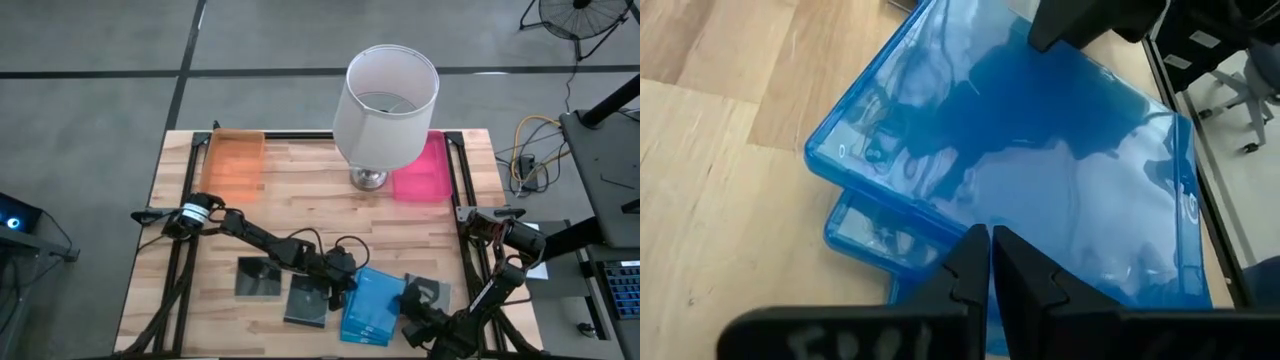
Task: Pick & place jewel cases by type
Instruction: Put the blue cd case into the orange bin
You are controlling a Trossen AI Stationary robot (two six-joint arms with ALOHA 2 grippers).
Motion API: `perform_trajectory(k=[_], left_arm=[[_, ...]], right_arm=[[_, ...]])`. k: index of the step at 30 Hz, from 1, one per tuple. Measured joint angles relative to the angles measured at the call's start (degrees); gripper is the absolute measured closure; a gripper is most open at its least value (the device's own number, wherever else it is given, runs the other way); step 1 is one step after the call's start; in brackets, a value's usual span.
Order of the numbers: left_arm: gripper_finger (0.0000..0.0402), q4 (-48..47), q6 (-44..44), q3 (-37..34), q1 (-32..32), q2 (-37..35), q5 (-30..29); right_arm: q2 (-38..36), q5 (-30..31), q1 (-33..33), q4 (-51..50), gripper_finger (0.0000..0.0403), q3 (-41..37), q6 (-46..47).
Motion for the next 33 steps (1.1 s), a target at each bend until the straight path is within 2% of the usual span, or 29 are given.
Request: perform_trajectory(k=[10, 33], left_arm=[[0.0401, 1.0, -0.9, 0.0, -0.1, 0.0, 0.5], [0.0401, 1.1, -1.0, -0.3, -0.1, 0.0, 0.8]], right_arm=[[0.0, 0.6, 0.0, 1.1, 0.0241, -0.8, -0.1], [-0.6, 1.8, 0.0, 0.6, 0.0298, 1.1, 0.0]])
